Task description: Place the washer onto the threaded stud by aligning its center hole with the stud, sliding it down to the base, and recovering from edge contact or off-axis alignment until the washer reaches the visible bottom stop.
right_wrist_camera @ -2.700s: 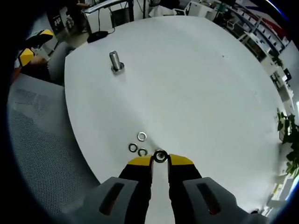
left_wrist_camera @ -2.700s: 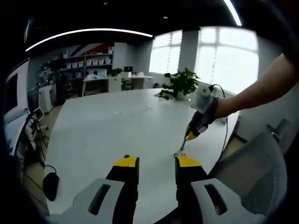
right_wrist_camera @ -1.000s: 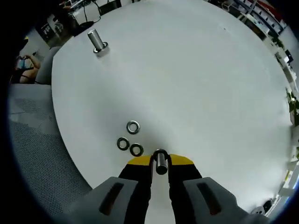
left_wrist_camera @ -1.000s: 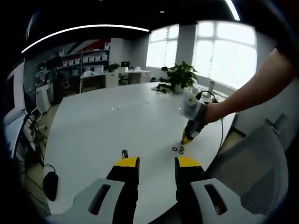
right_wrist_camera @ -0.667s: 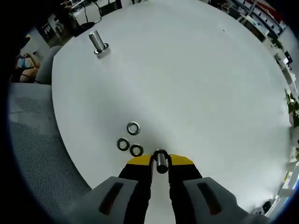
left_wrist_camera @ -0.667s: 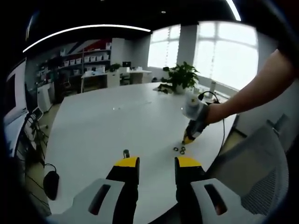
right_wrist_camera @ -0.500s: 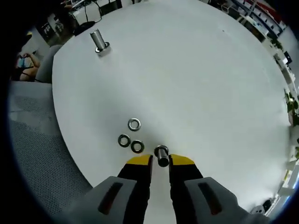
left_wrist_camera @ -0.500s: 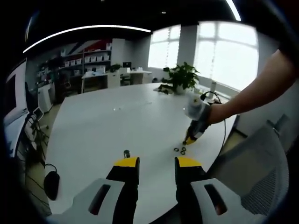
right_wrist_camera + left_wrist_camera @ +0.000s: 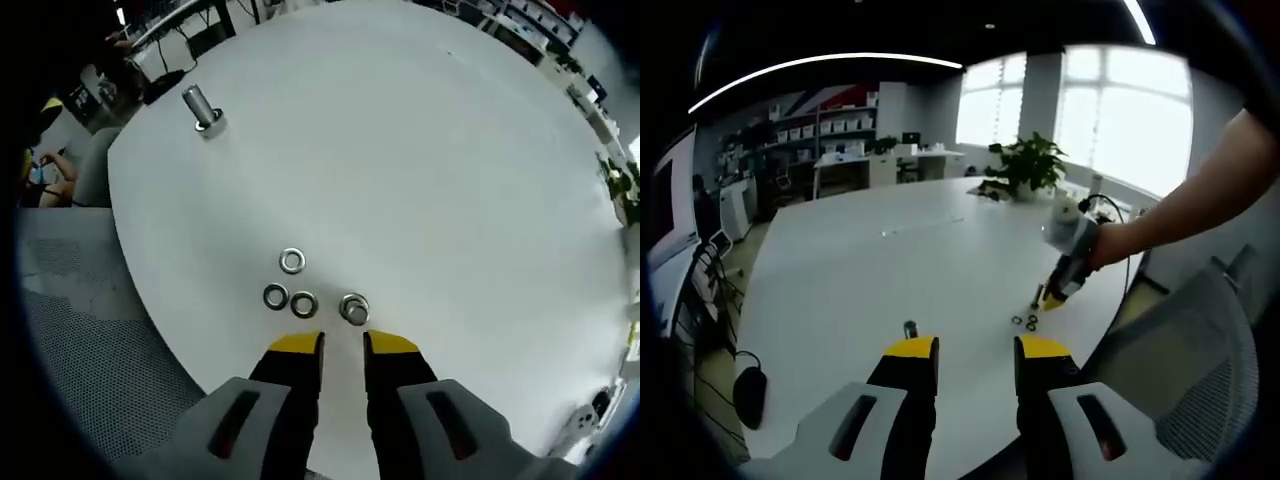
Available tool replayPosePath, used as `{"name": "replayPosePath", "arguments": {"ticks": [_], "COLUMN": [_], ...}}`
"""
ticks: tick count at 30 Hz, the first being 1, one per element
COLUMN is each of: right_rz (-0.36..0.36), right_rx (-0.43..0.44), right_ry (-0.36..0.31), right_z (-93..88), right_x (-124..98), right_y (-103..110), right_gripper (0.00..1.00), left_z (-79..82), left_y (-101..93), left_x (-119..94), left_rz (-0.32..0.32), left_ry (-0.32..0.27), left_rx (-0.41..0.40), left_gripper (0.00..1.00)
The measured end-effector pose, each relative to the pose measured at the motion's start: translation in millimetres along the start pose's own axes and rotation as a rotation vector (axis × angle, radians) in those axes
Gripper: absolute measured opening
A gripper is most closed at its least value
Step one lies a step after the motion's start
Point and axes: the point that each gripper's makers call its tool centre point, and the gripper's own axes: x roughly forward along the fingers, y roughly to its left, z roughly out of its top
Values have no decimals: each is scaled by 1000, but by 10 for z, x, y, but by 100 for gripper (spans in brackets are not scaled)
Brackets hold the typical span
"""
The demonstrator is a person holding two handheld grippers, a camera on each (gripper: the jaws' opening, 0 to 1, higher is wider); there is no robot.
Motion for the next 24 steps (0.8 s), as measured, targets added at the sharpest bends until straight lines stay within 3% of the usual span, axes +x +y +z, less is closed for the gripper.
{"name": "replayPosePath", "arguments": {"ticks": [2,4,12,17,24], "right_rz": [-22,10,23,-12,-8], "right_rx": [14,88,151,224,321], "right_ry": [-31,-39,-50,-105,-117], "right_z": [30,19,-28,77,92], "right_x": [8,33,106,102,149], "right_y": [-15,82,165,123,104], "right_gripper": [20,20,20,20,19], "left_z": [0,-5,-7,-13,-18], "left_y": [3,9,31,24,40], "left_x": [-1,-2,-9,-6,-7], "left_rz": [0,3,12,12,16], "left_ry": [-1,1,-1,4,5], "left_rx": [-3,-4,-12,-4,-9], "left_gripper": [28,28,28,28,28]}}
